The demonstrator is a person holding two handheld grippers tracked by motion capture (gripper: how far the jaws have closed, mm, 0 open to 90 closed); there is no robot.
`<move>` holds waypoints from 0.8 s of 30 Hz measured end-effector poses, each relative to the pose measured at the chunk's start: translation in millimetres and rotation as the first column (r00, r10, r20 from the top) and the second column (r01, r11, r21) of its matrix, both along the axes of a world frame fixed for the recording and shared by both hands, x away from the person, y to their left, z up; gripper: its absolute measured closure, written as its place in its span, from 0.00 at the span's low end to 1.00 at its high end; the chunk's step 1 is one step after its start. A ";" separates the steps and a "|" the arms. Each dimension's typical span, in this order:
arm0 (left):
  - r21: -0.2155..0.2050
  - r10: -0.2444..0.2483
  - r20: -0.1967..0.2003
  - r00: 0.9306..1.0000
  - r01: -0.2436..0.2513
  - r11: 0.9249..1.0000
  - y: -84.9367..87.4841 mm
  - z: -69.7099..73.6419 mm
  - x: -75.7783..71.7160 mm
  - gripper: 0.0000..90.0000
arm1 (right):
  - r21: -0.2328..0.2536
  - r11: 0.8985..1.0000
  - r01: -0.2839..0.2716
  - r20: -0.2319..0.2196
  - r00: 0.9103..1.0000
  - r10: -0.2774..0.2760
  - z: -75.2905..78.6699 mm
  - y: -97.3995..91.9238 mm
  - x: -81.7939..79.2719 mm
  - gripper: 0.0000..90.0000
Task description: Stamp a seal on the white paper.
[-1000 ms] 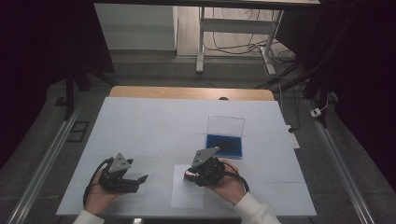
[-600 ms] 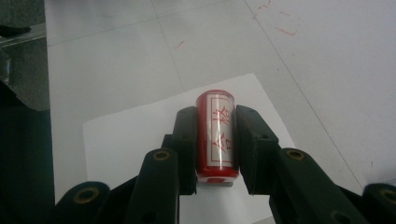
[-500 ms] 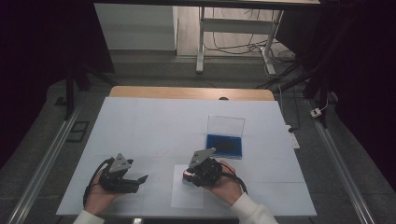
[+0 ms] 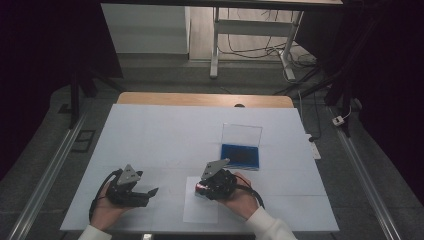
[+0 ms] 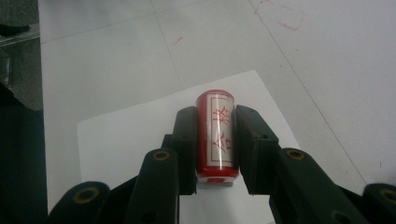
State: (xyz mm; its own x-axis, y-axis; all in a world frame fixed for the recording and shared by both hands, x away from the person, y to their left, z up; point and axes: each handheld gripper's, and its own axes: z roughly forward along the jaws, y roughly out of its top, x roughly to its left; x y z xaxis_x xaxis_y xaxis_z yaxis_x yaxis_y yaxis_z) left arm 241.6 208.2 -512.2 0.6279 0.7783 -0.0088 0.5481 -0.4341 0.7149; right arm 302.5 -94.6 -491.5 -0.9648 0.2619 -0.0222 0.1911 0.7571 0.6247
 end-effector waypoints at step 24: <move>0.001 0.000 -0.002 1.000 0.000 1.000 0.2 -0.1 -0.1 0.22 | -0.044 0.999 -0.001 0.022 1.000 0.002 0.1 4.8 -2.8 0.77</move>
State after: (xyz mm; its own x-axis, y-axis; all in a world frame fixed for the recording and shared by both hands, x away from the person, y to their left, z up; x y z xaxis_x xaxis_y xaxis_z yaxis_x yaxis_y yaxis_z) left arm 241.5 208.4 -512.3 0.6275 0.7786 -0.0088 0.5496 -0.4349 0.7133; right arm 299.7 -89.8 -491.4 -0.9645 0.2583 -0.0550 0.1762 0.7845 0.5946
